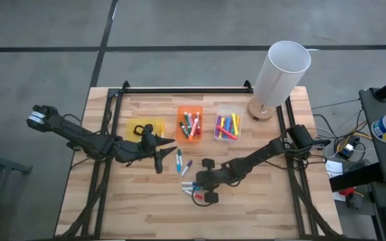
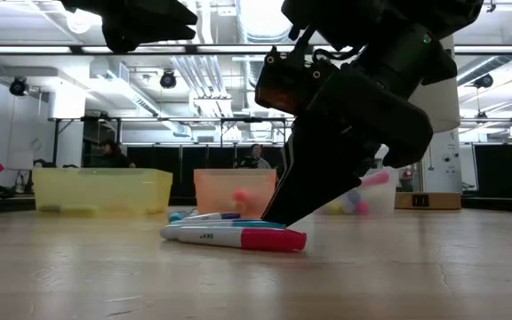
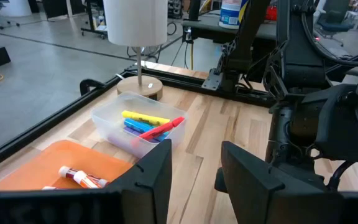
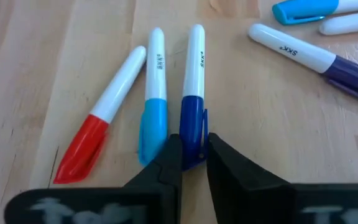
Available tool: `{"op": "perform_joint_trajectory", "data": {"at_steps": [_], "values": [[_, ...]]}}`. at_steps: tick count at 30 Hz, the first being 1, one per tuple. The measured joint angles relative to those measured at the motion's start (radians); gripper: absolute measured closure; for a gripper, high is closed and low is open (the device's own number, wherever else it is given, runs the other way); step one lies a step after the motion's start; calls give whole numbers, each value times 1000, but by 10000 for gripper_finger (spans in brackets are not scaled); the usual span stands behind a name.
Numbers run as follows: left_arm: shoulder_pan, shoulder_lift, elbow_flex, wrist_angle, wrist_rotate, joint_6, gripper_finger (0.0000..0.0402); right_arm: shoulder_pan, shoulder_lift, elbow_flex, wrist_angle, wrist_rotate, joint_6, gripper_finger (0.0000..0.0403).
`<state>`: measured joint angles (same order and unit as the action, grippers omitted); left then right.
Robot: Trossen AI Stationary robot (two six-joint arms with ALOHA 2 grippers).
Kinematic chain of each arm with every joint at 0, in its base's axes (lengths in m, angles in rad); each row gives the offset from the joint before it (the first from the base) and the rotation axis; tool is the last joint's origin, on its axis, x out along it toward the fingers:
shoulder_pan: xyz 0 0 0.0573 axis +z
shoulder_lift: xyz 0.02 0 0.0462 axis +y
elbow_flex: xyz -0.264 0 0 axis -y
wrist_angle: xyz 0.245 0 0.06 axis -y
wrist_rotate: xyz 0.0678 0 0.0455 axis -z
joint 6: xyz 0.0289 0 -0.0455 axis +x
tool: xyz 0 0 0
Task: Pick & Place Markers
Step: Put the small blue marker into the yellow bin
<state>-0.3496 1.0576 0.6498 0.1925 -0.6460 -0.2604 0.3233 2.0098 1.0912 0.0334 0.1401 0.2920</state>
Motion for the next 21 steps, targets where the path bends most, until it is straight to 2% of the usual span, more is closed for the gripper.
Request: {"op": "perform_joint_trajectory", "data": {"at_steps": [10, 12, 18, 21], "values": [[1, 0, 0, 0, 11, 27, 268, -3, -42, 38, -14, 21, -15, 361], [1, 0, 0, -1, 56, 45, 268, -5, -62, 57, -18, 21, -26, 361], [0, 0, -1, 4, 301, 89, 268, -6, -125, 103, -139, 90, -52, 361], [0, 3, -1, 10, 319, 89, 268, -6, -148, 123, -176, 108, -82, 361]]}}
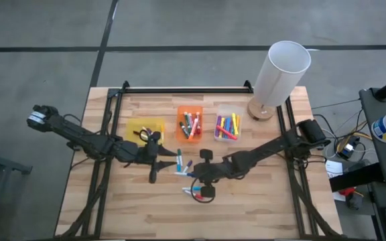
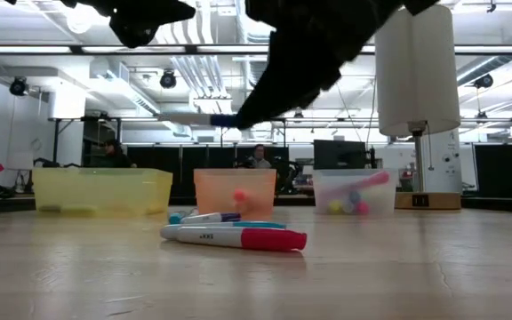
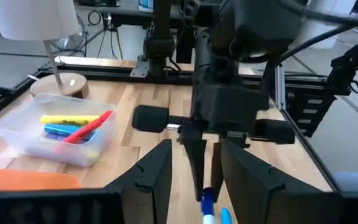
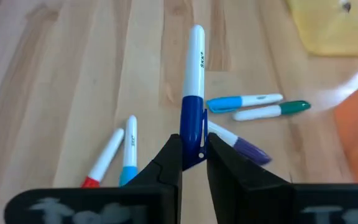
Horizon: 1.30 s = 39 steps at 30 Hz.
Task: Pick & Place Markers
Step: Put the small blue marker into the yellow bin
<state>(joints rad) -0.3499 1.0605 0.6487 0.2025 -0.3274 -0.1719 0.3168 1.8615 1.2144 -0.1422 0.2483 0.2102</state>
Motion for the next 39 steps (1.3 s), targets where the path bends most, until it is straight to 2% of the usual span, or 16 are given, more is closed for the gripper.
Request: {"op": "perform_joint_trajectory", "data": {"at_steps": [6, 17, 27, 39], "values": [[1, 15, -1, -18, 12, 2, 268, 1, -20, 66, -55, 21, -42, 361], [1, 26, 0, -19, 67, 3, 268, -4, -23, 210, -214, 125, -147, 361], [1, 29, 0, -20, 68, 4, 268, -4, -23, 324, -293, 151, -195, 361], [0, 29, 0, -19, 68, 6, 268, -6, -22, 371, -324, 175, -232, 361]]}}
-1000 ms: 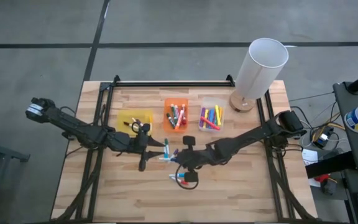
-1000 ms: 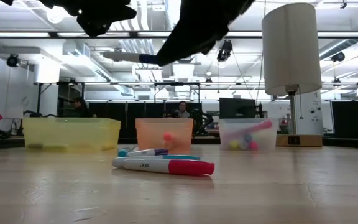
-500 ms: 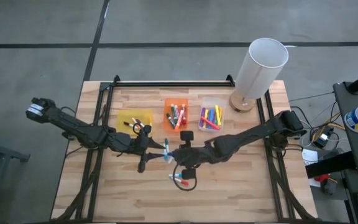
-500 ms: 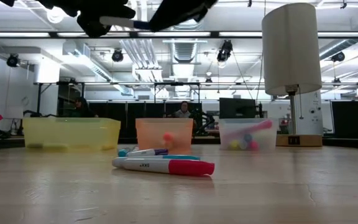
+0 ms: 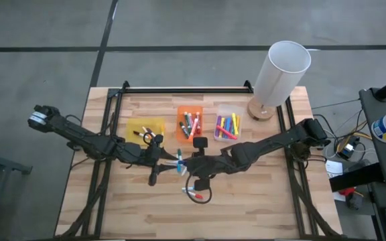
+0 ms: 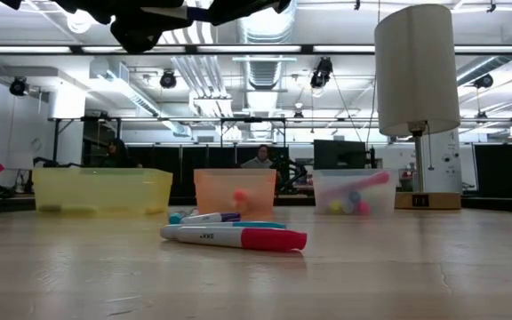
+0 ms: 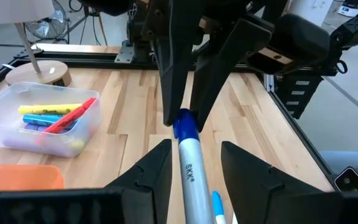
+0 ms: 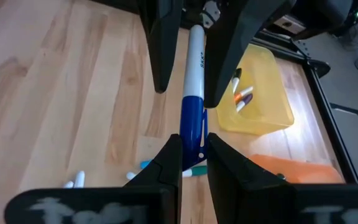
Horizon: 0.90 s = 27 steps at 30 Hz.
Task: Pick & Place Markers
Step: Put the small blue marker into the yellow bin
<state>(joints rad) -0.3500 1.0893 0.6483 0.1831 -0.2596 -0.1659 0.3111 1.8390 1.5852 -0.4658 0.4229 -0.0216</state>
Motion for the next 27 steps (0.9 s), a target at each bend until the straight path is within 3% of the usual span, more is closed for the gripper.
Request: {"op": "perform_joint_trajectory", "data": {"at_steps": [7, 14, 27], "values": [[0, 0, 0, 1, 0, 23, 282, 0, 2, -1, 2, 0, 0, 361], [1, 0, 0, 1, -23, 39, 370, 1, 2, -2, 6, 45, -8, 354], [0, 0, 0, 0, -68, 52, 368, -2, 8, -2, 35, 53, -23, 272]]}}
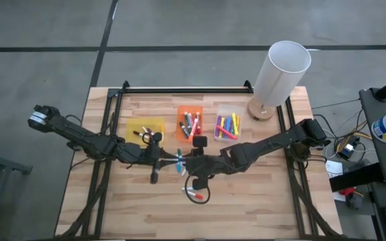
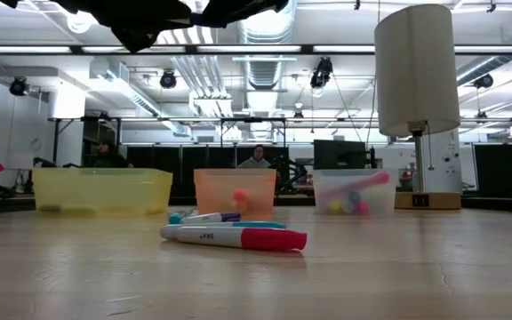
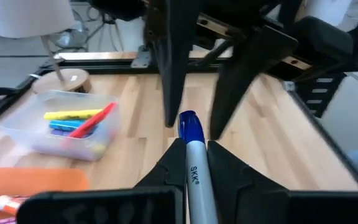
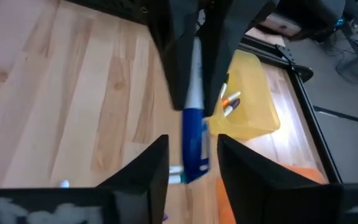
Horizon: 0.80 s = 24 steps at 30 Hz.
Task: Pick & Place Markers
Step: Put the small blue marker into the yellow bin
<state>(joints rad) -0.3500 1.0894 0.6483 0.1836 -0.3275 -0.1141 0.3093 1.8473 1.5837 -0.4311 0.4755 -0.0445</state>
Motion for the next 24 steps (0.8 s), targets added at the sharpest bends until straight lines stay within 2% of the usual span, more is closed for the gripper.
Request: {"op": "perform_joint_trajectory", "data": {"at_steps": [5, 11, 15, 18, 24], "values": [[1, 0, 1, -84, -161, -1, 368, 6, -7, 0, -45, 1, 15, 240], [5, -1, 1, -237, -497, -70, 368, 22, -11, 0, -62, -4, 24, 220], [35, -1, 1, -406, -687, -193, 368, 22, -11, -1, -67, -3, 39, 220], [80, -1, 1, -529, -708, -276, 368, 22, -11, -8, -68, -3, 45, 223], [207, 0, -19, -664, -630, -459, 367, 21, -11, -34, -67, -3, 67, 227]]}}
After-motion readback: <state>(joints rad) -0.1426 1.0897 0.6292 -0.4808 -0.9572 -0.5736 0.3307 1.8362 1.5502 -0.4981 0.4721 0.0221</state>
